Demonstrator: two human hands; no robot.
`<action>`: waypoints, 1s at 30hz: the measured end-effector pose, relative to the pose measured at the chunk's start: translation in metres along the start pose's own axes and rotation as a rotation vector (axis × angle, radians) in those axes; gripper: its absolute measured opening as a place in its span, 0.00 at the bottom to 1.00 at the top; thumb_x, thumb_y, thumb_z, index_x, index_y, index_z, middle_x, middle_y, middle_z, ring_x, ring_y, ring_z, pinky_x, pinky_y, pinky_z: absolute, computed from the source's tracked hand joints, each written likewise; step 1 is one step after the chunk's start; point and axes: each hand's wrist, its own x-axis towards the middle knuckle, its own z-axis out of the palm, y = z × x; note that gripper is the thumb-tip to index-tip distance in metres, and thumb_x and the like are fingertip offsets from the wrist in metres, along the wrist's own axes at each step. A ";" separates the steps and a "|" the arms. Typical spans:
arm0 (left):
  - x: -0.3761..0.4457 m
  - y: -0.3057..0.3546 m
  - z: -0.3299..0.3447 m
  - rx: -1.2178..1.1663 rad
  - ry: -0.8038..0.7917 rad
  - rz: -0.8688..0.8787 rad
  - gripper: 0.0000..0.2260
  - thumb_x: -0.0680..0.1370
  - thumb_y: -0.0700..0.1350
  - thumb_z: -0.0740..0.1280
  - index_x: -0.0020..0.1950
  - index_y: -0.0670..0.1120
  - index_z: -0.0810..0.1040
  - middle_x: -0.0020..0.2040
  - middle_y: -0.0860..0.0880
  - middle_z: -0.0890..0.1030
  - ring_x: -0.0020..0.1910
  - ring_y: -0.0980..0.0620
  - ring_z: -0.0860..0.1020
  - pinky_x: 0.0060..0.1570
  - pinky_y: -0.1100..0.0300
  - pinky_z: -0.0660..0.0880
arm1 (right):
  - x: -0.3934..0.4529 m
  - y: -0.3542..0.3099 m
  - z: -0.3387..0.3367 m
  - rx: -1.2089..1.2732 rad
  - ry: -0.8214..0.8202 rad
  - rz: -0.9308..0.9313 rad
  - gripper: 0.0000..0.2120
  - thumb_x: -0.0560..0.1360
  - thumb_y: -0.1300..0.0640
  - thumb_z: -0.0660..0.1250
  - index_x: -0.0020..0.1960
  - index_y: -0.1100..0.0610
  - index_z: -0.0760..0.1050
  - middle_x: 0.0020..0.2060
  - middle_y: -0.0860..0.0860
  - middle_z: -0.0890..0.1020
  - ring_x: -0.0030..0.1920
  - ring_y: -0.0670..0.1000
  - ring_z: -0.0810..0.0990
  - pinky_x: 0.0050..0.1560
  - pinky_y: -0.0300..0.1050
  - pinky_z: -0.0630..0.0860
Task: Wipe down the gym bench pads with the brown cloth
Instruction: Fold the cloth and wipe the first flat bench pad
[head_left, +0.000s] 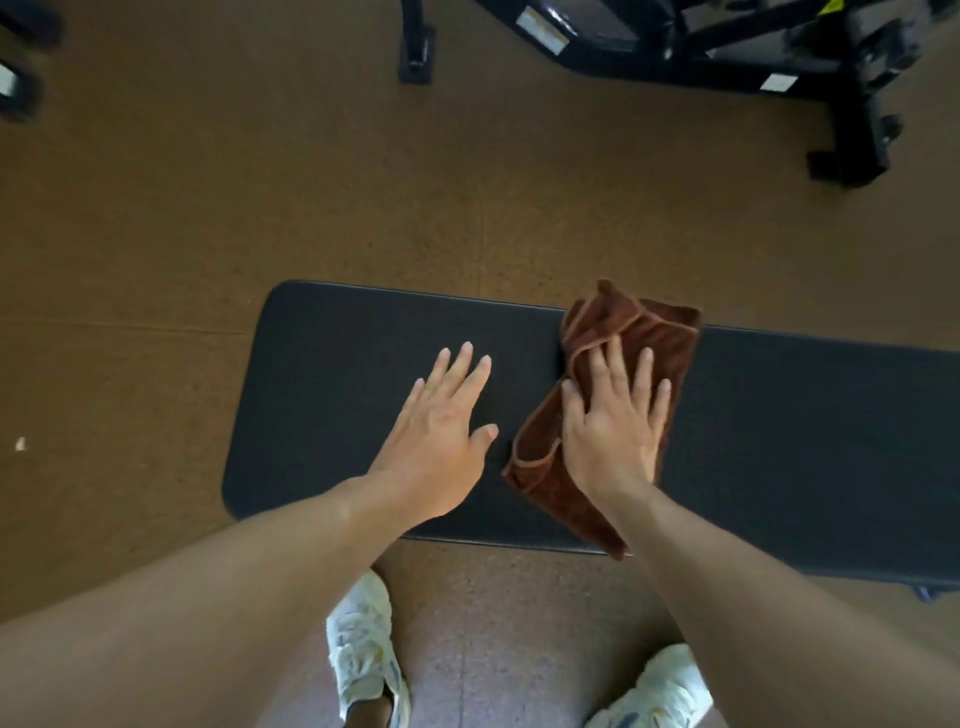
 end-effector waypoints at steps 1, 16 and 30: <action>-0.008 -0.015 -0.010 -0.013 0.028 -0.009 0.31 0.86 0.48 0.59 0.84 0.54 0.45 0.84 0.57 0.40 0.81 0.60 0.35 0.81 0.55 0.39 | -0.006 -0.035 0.013 -0.023 -0.042 -0.112 0.28 0.86 0.40 0.47 0.85 0.44 0.50 0.85 0.42 0.47 0.84 0.51 0.34 0.83 0.58 0.33; -0.026 -0.036 -0.032 0.061 0.057 -0.106 0.29 0.86 0.53 0.55 0.84 0.53 0.47 0.84 0.56 0.42 0.81 0.60 0.36 0.80 0.57 0.39 | 0.031 -0.077 0.033 -0.204 -0.076 -0.616 0.27 0.87 0.42 0.48 0.84 0.47 0.57 0.84 0.44 0.56 0.85 0.50 0.45 0.84 0.57 0.45; -0.010 0.104 0.091 0.183 -0.212 -0.120 0.37 0.84 0.58 0.59 0.84 0.50 0.39 0.83 0.50 0.35 0.81 0.50 0.33 0.80 0.50 0.40 | -0.021 0.207 -0.073 -0.002 0.104 0.382 0.29 0.87 0.39 0.46 0.86 0.46 0.52 0.85 0.40 0.48 0.85 0.47 0.40 0.84 0.53 0.37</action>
